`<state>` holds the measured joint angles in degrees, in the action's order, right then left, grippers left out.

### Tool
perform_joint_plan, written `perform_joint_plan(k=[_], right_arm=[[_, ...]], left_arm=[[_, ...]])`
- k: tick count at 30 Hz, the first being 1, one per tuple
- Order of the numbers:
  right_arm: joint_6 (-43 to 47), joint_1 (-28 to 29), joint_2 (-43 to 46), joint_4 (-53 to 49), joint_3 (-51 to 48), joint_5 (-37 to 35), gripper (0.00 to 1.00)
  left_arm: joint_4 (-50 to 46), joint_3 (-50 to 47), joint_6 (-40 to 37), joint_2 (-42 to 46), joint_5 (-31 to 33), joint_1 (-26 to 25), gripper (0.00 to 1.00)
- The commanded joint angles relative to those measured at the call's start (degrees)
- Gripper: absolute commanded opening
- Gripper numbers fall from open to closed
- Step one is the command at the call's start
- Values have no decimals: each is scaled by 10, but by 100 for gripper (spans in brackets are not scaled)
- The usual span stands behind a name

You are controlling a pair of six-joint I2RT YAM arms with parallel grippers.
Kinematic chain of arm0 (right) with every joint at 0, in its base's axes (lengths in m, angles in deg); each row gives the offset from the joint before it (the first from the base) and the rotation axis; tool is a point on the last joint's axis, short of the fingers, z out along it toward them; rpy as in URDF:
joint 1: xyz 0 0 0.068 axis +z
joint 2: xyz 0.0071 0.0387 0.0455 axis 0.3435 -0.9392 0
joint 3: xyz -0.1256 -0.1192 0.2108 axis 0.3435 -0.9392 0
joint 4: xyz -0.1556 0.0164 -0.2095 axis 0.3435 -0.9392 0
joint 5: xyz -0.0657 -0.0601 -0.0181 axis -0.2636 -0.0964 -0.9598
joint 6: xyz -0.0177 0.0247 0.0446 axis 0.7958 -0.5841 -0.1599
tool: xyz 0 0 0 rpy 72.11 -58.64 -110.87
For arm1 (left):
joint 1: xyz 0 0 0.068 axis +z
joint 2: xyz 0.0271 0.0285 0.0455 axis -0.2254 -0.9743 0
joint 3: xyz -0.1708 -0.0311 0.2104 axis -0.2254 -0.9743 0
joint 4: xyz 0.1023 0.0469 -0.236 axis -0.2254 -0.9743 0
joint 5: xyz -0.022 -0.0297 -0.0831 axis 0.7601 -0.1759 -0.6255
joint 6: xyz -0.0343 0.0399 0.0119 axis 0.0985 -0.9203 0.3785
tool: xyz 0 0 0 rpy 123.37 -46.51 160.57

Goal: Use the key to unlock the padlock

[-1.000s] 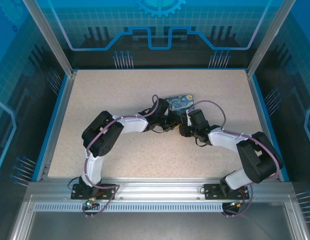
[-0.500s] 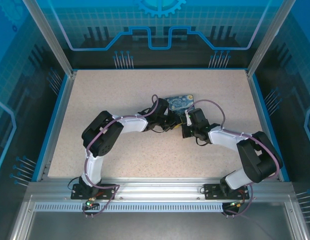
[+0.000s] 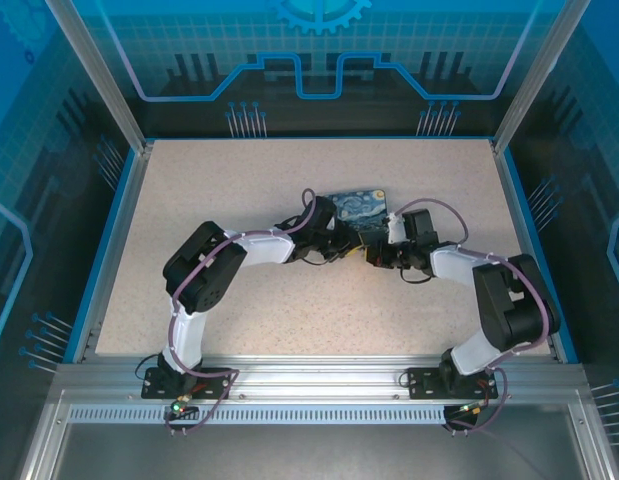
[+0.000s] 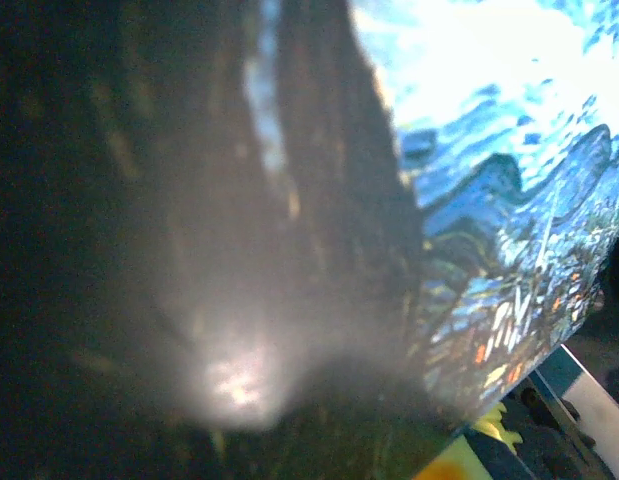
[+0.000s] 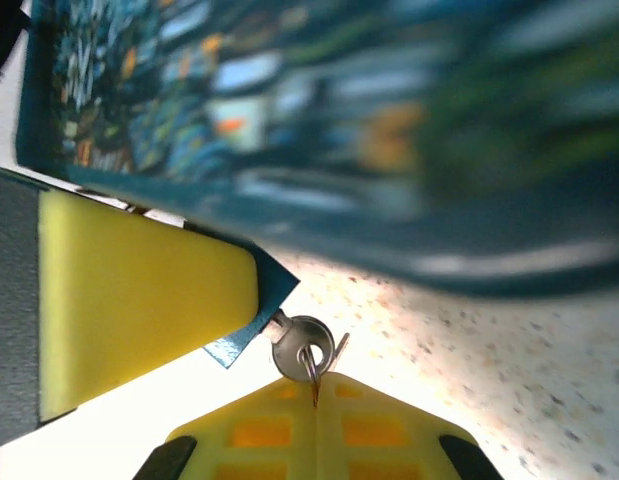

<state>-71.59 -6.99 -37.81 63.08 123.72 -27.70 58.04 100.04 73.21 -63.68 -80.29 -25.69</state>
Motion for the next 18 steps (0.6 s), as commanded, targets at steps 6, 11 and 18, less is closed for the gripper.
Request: perform_joint_plan(k=[6,11,18], right_arm=[[-58,-26,-21,96,-2,114,9],[-8,-26,22,-14,1,-6,32],[37,6,69,-42,-10,-113,36]], left_arm=[[-20,-21,9,-18,-42,-9,0],[-20,-15,13,-21,-44,-9,0],[-27,-9,13,-19,-51,-9,0]])
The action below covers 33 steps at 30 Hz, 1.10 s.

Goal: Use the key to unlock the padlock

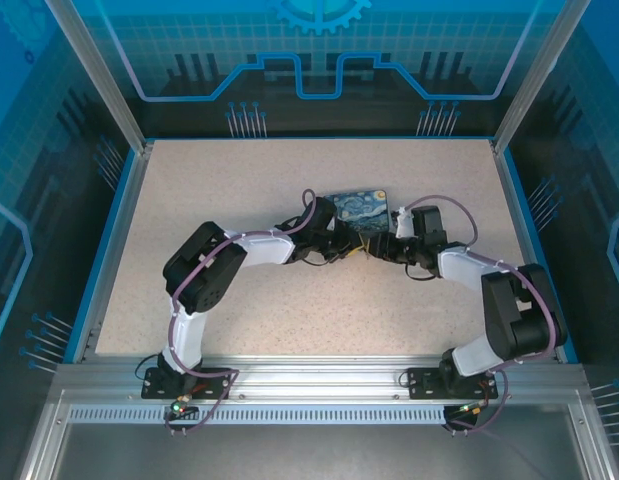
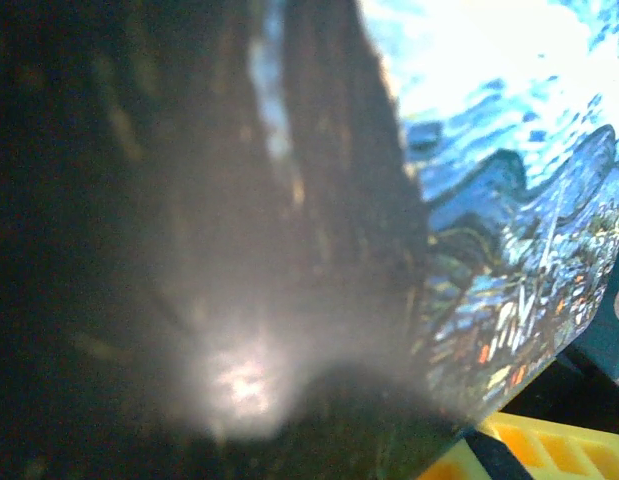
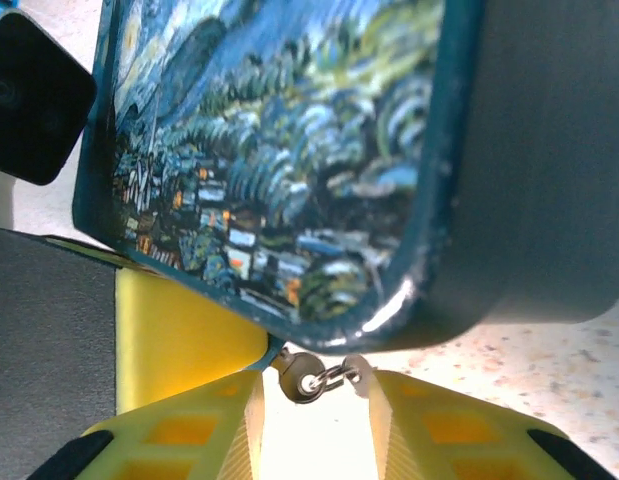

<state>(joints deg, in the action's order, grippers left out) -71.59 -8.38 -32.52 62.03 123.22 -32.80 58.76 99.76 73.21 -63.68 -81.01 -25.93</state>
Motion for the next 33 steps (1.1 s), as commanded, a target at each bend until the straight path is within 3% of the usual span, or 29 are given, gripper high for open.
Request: perform_joint_plan(k=[1,5,15,24,33], right_arm=[[52,34,19,-38,-2,-84,36],[91,86,25,-41,1,-164,41],[124,139,55,-32,-17,-257,40],[98,147,150,-48,-71,-277,42],[110,157,113,-54,-51,-271,42]], left_arm=[[-37,-5,13,-19,-45,-6,0],[-51,0,8,-15,-48,-6,0],[-67,13,5,-16,-63,-5,0],[-82,20,0,-12,-77,0,0],[-105,37,-1,-8,-96,5,0]])
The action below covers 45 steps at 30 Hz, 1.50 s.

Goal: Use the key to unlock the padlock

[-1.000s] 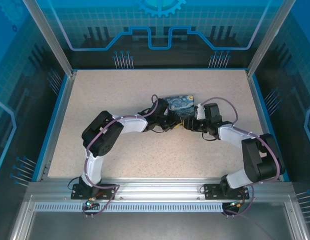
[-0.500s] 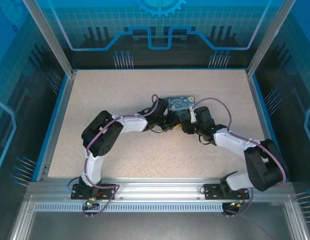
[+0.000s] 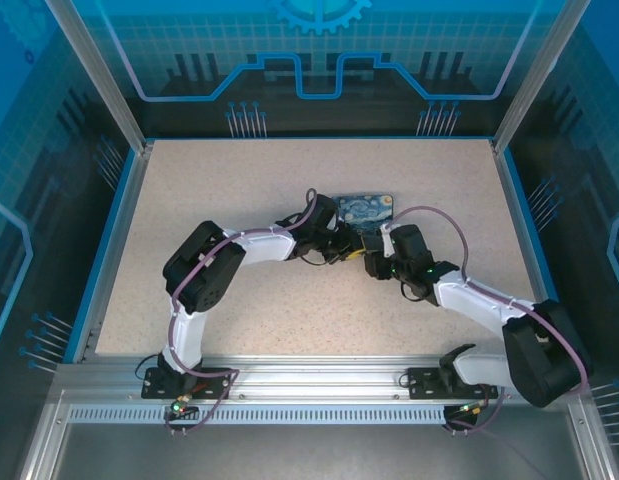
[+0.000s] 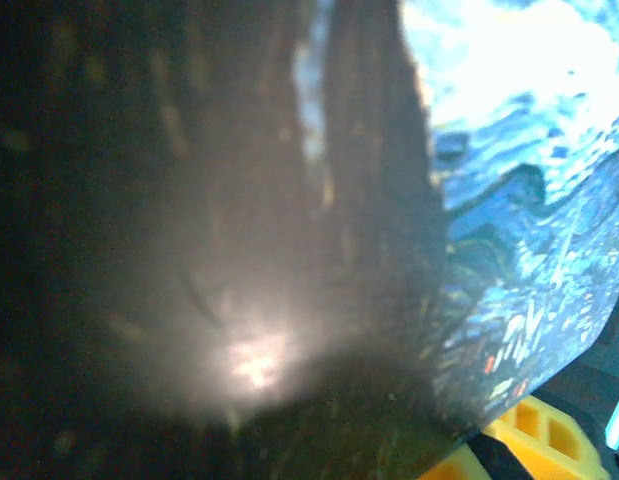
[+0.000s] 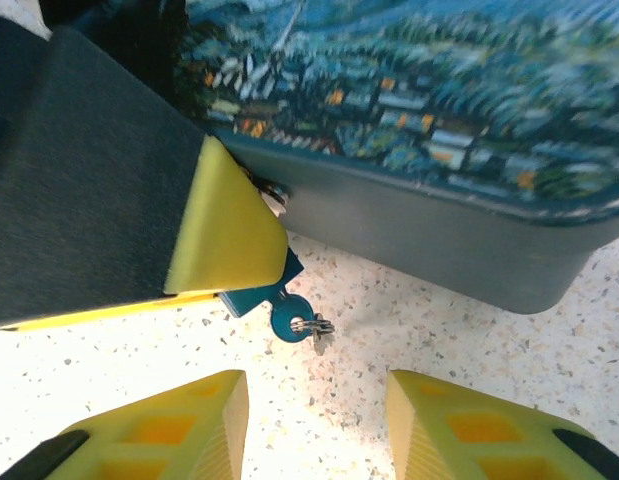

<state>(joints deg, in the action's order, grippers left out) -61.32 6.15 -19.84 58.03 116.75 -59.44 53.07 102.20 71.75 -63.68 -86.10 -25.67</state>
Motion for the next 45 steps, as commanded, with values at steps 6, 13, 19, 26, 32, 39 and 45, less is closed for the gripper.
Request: perform_joint_plan(k=[6,13,19,26,32,39,45], right_arm=[[13,21,-28,-15,23,-23,41],[7,23,-50,1,38,-47,38],[10,26,-76,14,56,-51,35],[12,28,-93,20,66,-59,26],[4,28,-83,27,67,-52,14],[-29,-16,-69,43,58,82,5],[-78,-75,-85,77,47,245,2]], left_arm=[[-63,27,9,-8,-53,3,0],[-65,30,10,-7,-57,3,0],[-63,30,12,-9,-60,3,0],[-60,28,12,-10,-63,3,0],[-53,19,13,-11,-63,2,0],[-29,-3,19,-11,-57,2,0],[0,-25,27,-13,-51,2,0]])
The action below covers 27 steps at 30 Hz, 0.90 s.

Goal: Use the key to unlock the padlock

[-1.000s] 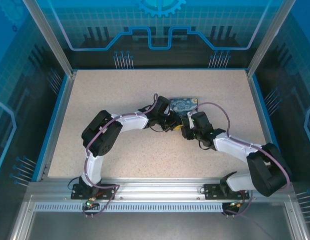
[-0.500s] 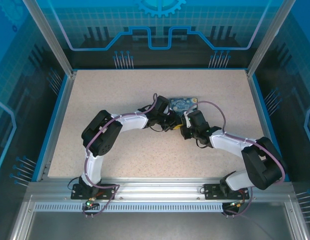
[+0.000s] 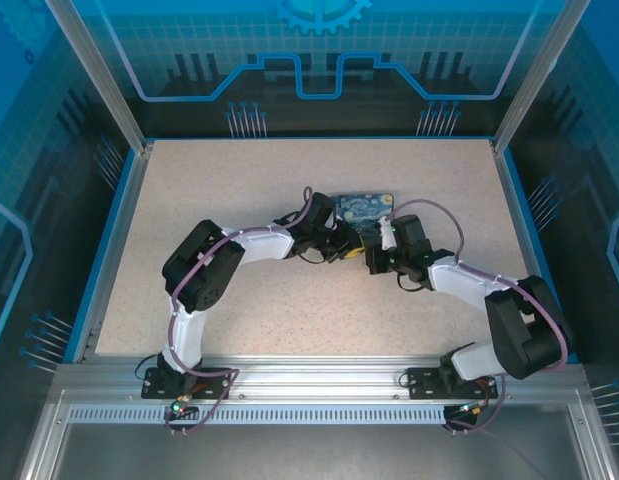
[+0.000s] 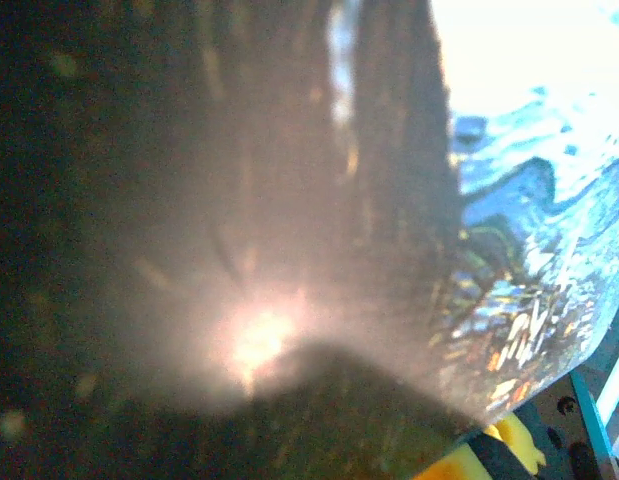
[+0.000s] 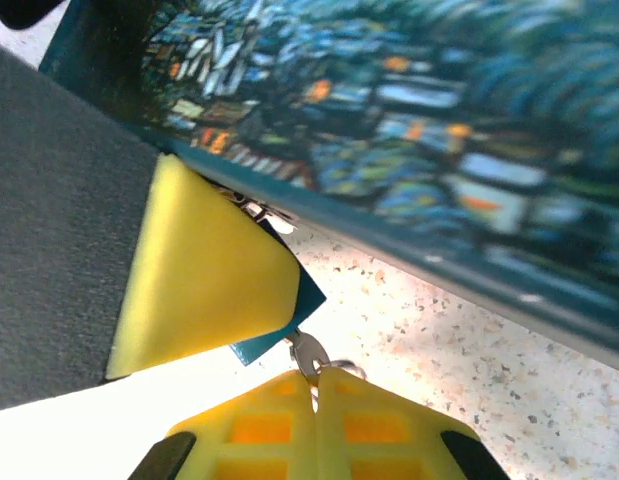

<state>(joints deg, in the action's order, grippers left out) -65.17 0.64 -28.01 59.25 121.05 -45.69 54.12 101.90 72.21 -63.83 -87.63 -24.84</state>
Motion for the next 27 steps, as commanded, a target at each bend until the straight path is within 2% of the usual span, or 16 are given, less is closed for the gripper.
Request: perform_joint_plan(k=[1,6,7,9,10,13,16,19,20,23,27], right_arm=[[-45,-24,-5,66,5,124,2],[-53,-32,-5,62,2,139,2],[-51,-33,0,56,1,130,6],[-48,-32,12,45,-3,110,23],[-46,-32,18,39,-5,99,29],[-48,-34,34,34,-14,73,36],[-66,-38,55,43,-29,59,38],[-88,-46,84,42,-38,49,48],[-93,-50,92,39,-40,48,51],[-109,-61,101,29,-38,55,59],[-143,-69,82,44,-47,85,61]], left_arm=[[-5,-24,24,-13,-34,-6,0],[8,-30,29,-16,-33,-6,0],[8,-29,30,-16,-32,-6,0],[9,-28,31,-16,-34,-5,0],[8,-27,33,-16,-34,-6,0],[3,-23,30,-14,-35,-5,0],[7,-24,25,-13,-35,-5,0],[8,-34,13,-11,-32,-6,0],[9,-39,9,-10,-30,-5,3],[9,-52,-5,-9,-24,-7,20],[15,-68,-12,-12,-18,-13,37]])
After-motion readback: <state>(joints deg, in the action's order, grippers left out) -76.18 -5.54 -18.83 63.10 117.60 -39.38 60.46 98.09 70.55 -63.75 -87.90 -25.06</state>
